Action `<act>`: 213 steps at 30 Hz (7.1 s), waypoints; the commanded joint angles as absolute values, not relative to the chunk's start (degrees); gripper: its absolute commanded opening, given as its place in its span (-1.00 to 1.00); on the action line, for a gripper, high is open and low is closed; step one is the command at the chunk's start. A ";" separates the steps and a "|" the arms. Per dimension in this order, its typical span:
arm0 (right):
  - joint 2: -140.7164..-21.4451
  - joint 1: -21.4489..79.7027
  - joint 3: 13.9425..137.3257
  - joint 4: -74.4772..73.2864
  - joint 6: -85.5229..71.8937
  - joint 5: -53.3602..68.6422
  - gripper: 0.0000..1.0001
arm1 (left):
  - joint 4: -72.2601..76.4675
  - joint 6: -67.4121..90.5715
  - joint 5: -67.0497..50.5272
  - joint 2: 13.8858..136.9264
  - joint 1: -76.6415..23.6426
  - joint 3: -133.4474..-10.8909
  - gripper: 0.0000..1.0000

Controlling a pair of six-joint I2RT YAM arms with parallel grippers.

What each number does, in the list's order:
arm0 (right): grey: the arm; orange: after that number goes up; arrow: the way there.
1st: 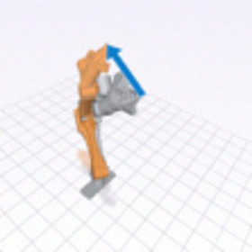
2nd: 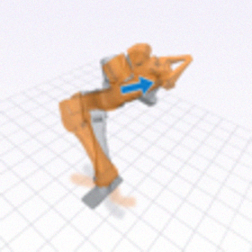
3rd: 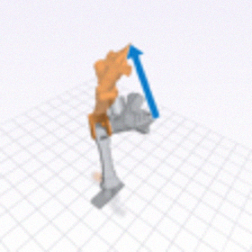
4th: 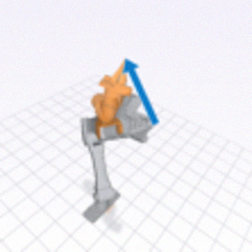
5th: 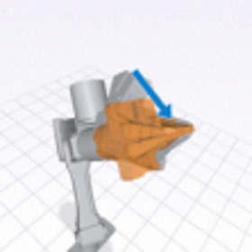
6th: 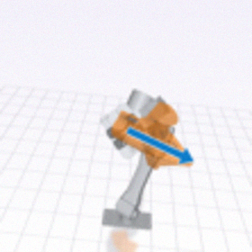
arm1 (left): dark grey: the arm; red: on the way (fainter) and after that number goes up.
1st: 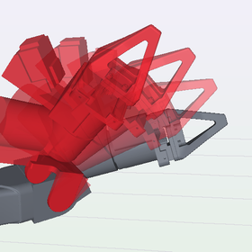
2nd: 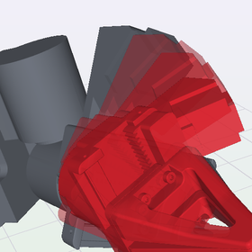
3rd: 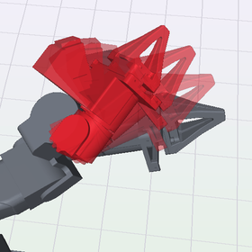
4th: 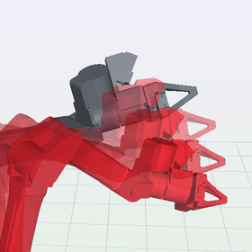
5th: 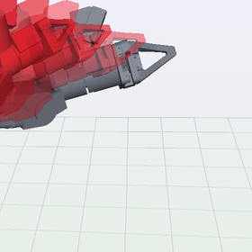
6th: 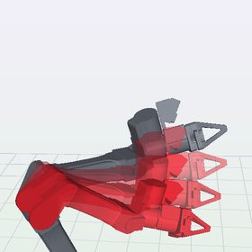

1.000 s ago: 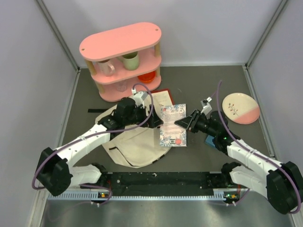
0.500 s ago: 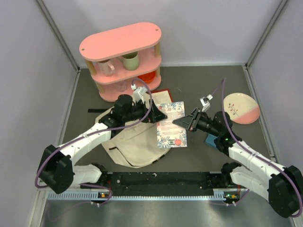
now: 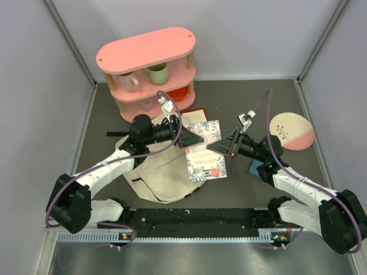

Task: Pack the student bag
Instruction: Pick up the book from the center of the board, then place the book in the student bag.

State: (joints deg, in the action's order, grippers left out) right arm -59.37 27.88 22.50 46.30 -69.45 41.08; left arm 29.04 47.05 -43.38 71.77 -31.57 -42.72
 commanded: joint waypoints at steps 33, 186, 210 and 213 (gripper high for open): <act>-41.48 29.61 18.90 21.35 -64.86 20.57 0.89 | 33.29 65.03 -5.18 47.02 -28.92 -27.34 -1.00; -15.20 37.62 37.26 -22.77 -49.31 12.62 -0.99 | -23.47 15.99 15.74 67.24 -48.16 -71.55 -1.00; -39.72 38.14 23.90 10.36 -56.51 33.48 -1.00 | -21.71 19.25 14.94 64.51 -48.16 -66.80 -1.00; -42.97 38.85 24.87 12.74 -56.16 33.93 -1.00 | -21.44 19.51 14.76 64.34 -48.16 -66.62 -1.00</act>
State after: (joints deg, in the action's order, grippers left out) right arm -40.73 37.52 20.99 0.47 -55.75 30.50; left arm -28.51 18.24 15.46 67.20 -48.25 -66.26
